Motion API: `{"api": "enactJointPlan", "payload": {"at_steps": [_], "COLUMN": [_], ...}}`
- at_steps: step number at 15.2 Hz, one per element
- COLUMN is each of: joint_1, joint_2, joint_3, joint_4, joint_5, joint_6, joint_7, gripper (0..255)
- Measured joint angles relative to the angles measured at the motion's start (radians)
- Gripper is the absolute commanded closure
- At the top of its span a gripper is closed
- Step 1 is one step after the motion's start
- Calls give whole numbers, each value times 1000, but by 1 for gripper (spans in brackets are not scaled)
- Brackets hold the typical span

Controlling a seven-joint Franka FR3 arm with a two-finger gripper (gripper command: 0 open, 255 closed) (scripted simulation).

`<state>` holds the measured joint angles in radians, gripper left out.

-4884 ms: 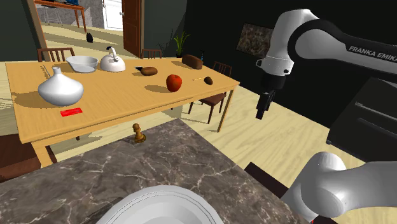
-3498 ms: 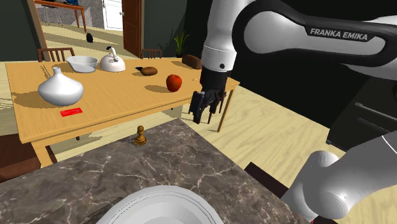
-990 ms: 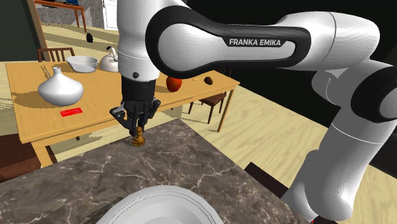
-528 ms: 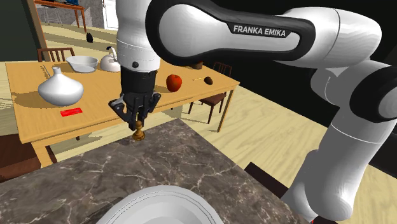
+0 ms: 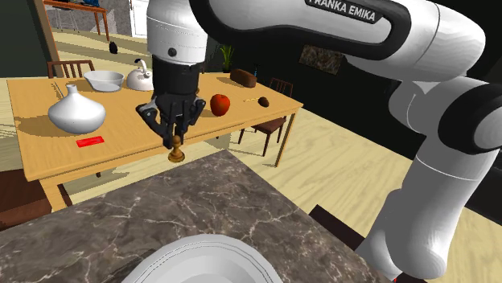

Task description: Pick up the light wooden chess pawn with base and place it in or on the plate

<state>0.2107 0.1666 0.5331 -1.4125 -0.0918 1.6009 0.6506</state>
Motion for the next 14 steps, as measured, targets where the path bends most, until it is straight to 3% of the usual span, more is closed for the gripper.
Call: {"api": "enactJointPlan", "payload": {"at_steps": [5,14], "joint_1": [18,78], "joint_2": [22,-128], "joint_3": [7,71], "joint_4": [86,-67], "joint_5": [-13,56], "joint_6": [-68,-46], "joint_7": [17,153], "gripper": [255,255]}}
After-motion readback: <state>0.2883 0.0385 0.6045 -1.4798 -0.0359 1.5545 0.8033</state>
